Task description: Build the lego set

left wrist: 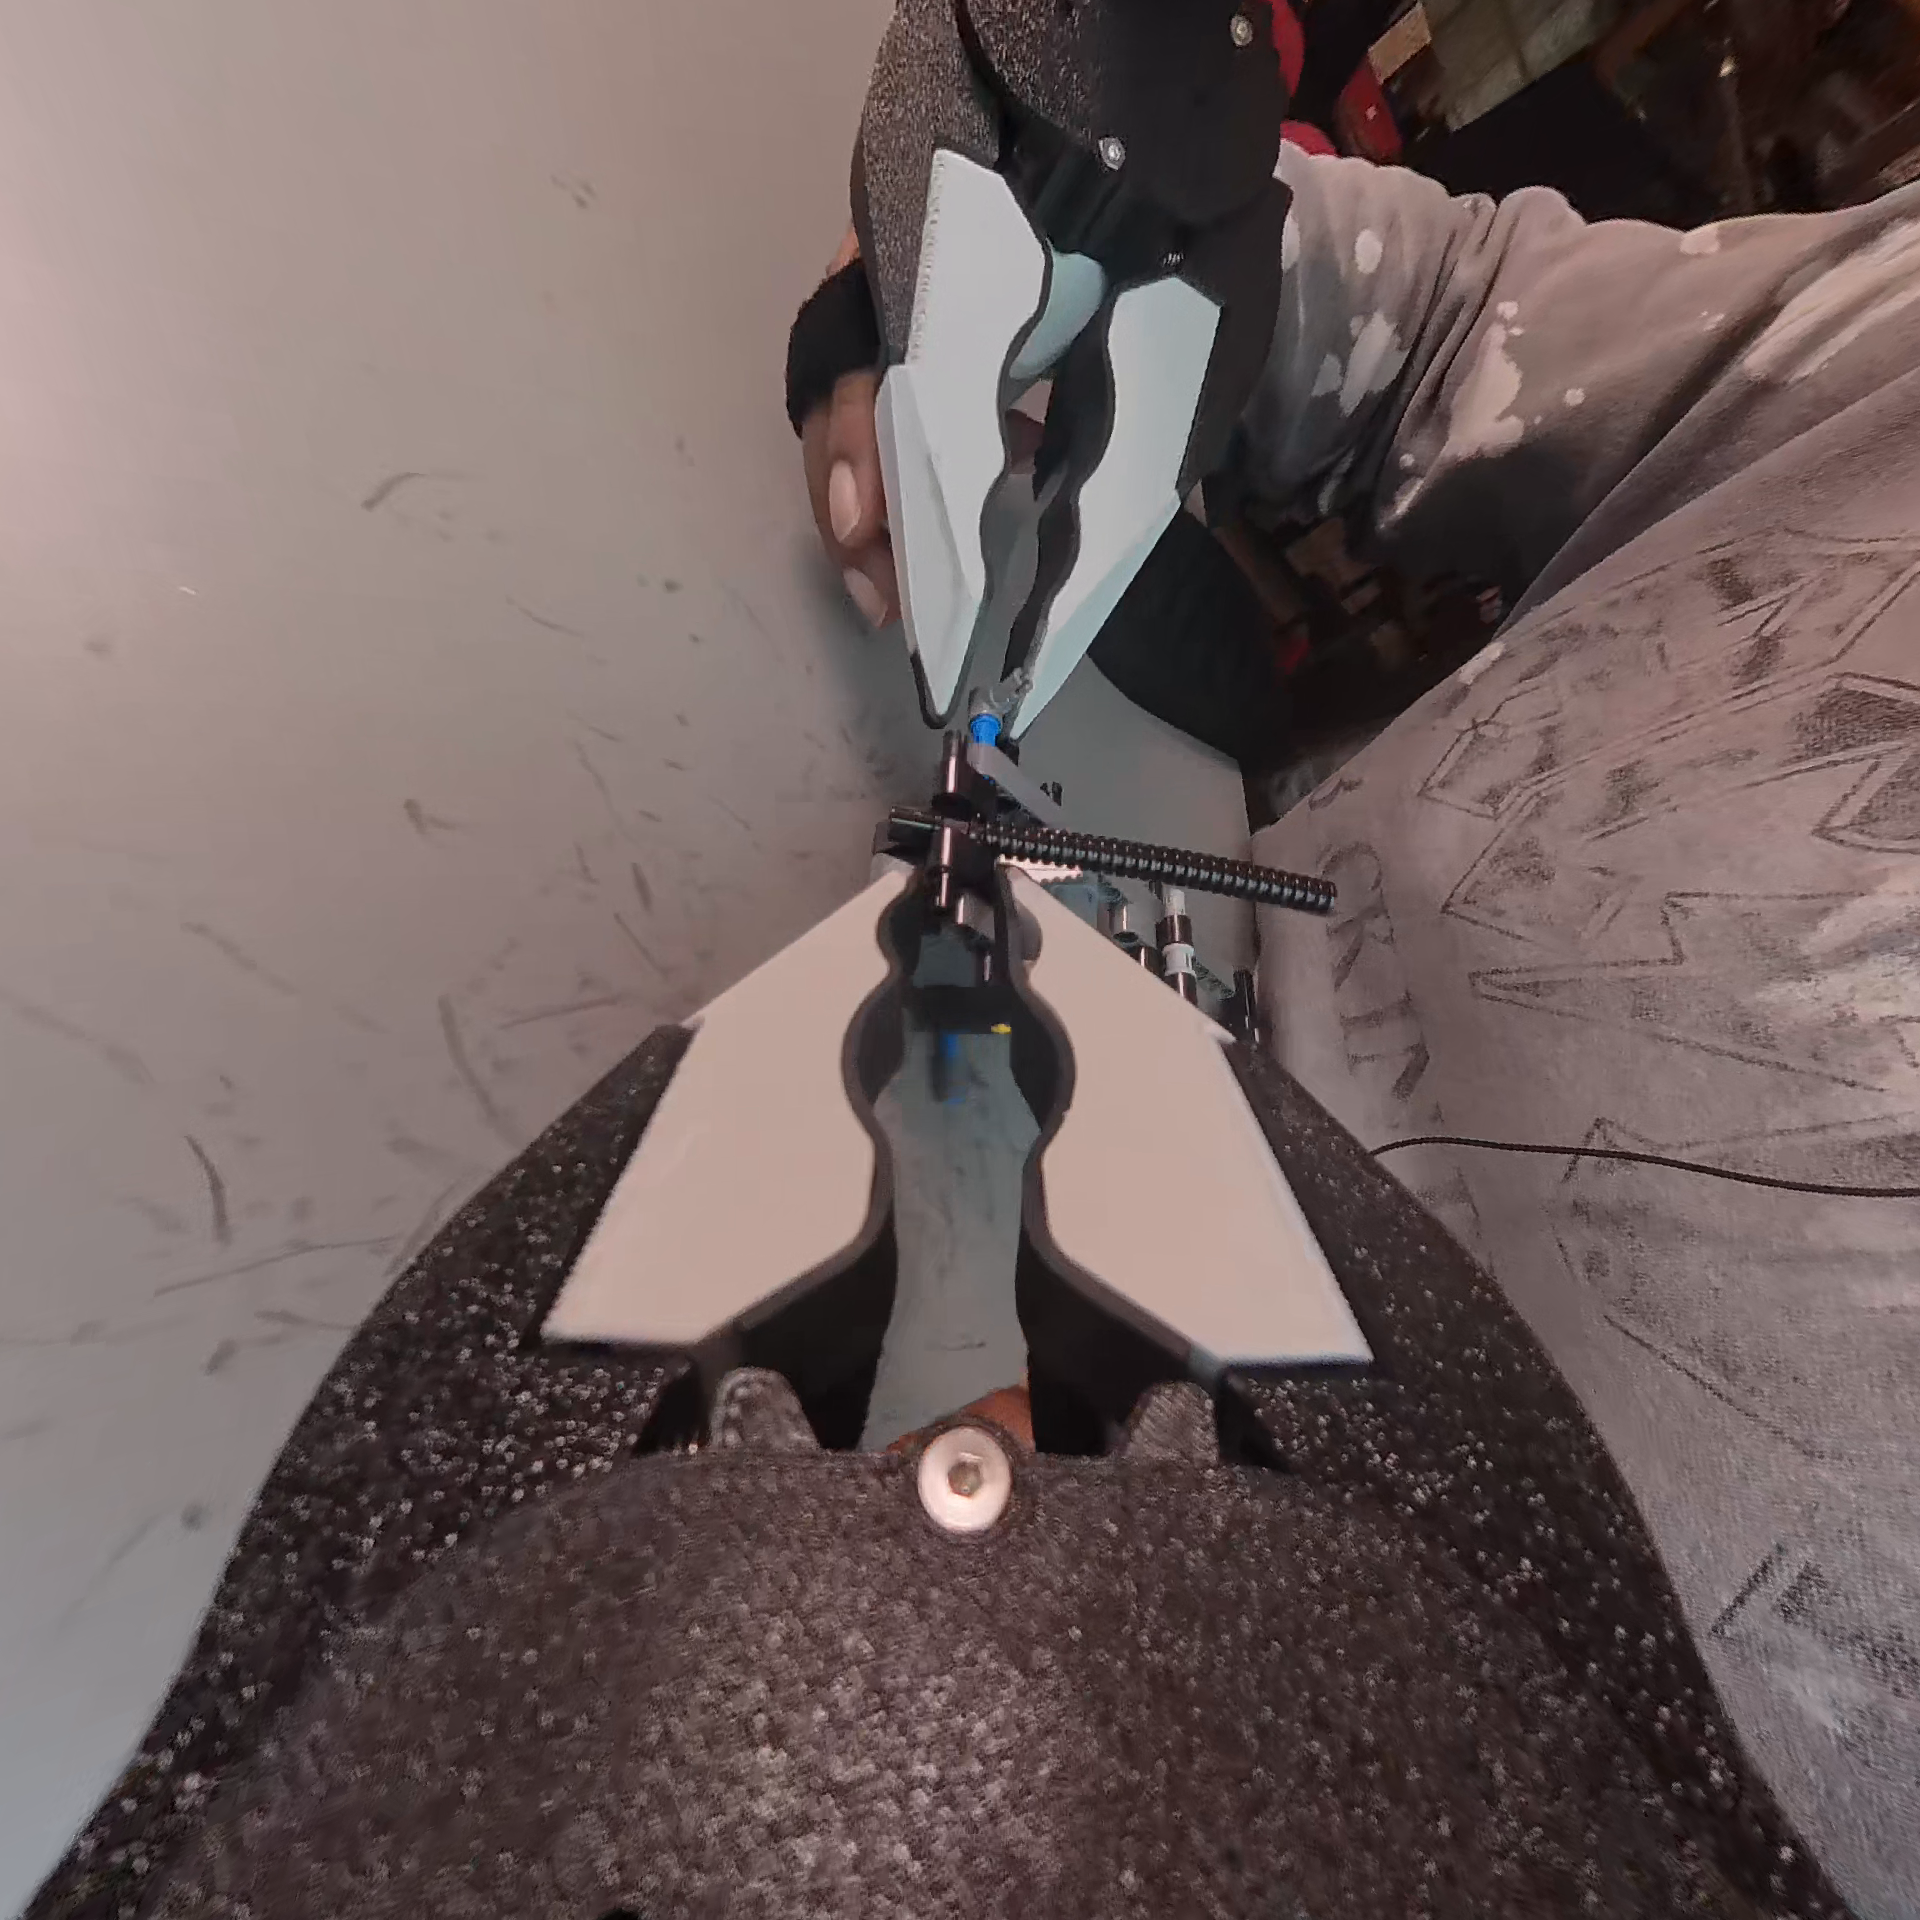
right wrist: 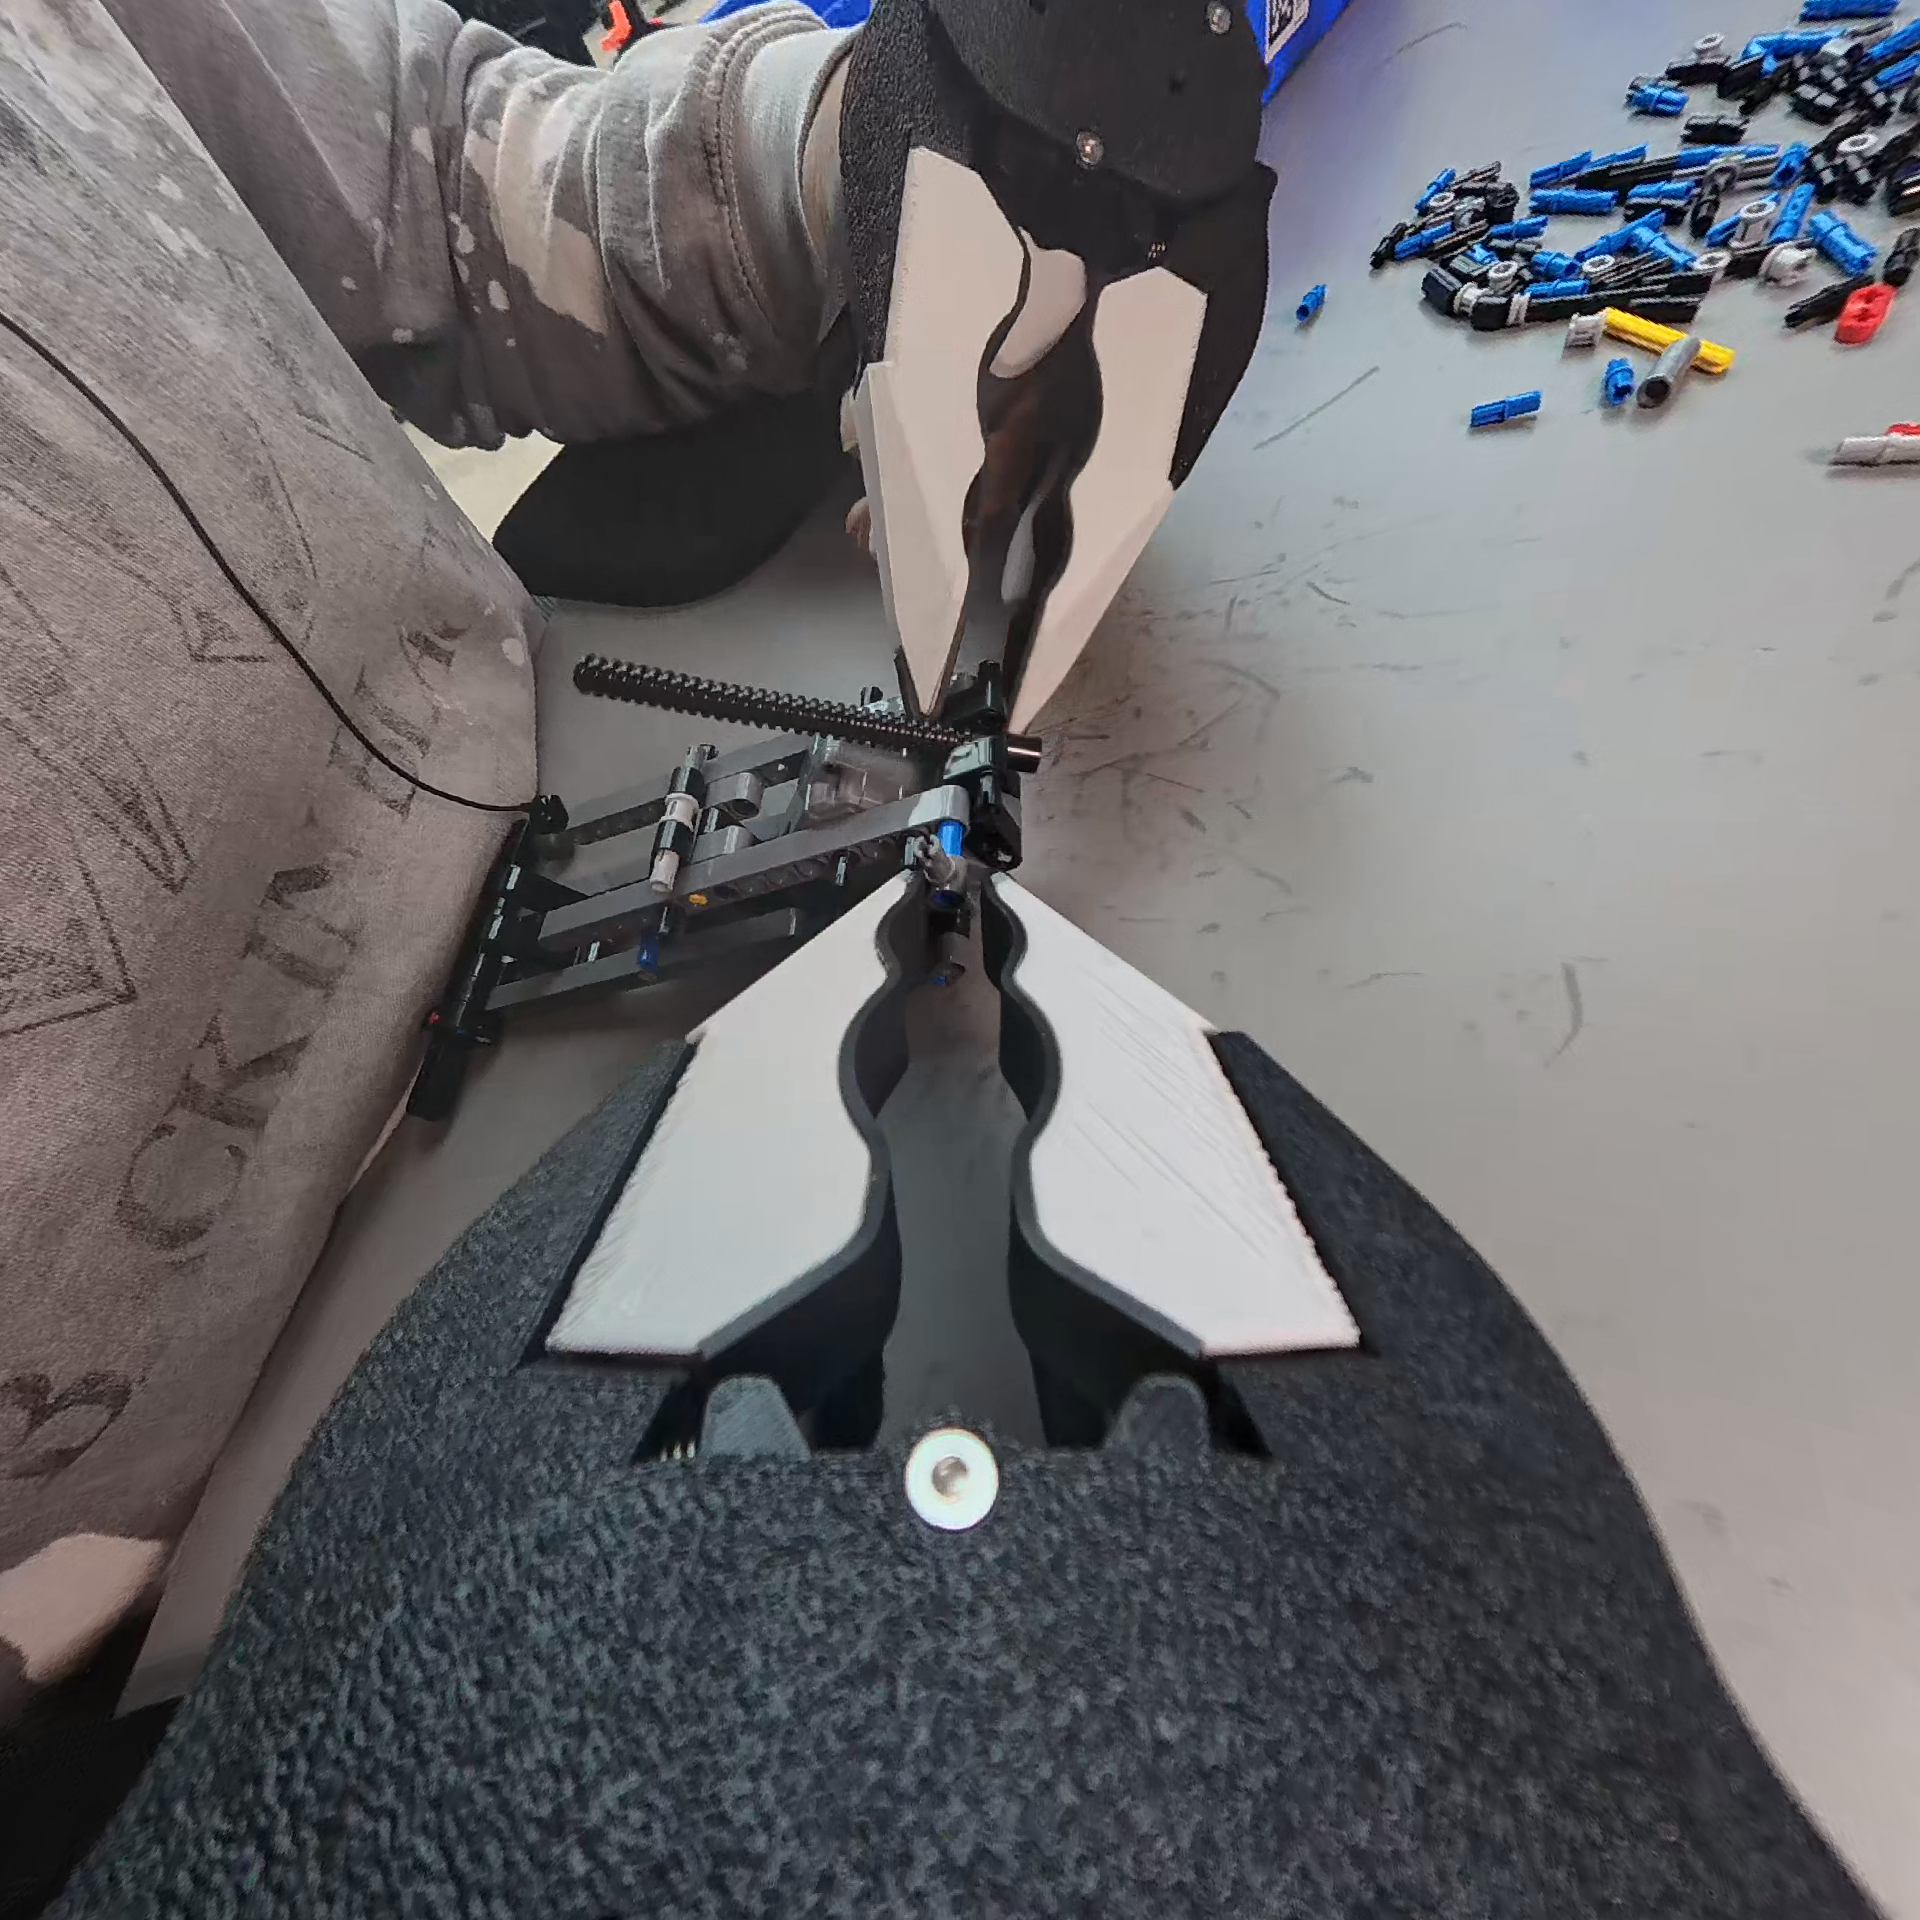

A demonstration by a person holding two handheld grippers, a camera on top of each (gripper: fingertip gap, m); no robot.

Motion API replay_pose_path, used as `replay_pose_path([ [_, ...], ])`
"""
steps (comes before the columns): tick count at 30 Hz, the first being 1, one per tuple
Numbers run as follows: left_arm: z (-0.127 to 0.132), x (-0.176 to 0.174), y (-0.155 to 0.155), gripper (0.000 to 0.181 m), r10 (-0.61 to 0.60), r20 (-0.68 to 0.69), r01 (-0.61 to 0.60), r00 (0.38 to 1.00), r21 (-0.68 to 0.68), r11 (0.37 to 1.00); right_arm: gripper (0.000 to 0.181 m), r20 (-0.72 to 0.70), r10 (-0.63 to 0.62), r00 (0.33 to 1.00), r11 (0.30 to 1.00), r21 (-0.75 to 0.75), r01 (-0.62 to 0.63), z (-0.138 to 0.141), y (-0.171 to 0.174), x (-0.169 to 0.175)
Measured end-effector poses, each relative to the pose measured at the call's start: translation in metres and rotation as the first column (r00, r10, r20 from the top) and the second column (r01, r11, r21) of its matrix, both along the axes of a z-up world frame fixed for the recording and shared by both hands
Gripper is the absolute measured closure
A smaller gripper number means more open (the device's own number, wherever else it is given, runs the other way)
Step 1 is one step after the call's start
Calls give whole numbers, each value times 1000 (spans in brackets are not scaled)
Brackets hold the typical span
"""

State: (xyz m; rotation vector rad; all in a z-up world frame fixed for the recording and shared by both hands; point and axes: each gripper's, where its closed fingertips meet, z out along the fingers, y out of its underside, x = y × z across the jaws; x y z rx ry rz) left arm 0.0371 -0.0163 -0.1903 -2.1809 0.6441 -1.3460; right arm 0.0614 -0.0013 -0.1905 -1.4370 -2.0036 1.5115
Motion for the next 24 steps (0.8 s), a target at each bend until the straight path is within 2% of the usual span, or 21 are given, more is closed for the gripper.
replay_pose_path([
  [10, 1, 0, 0, 169, 28, 46, -25, 999, -61, 998, 175, -16, 38, 999, 999, 16, -38, 1, 1, 3],
  [24, -1, 4, -7, 168, -154, -111, 143, 982, -101, 985, 175, -45, 19, 999, 997, 71, -15, 2, -6, 5],
])
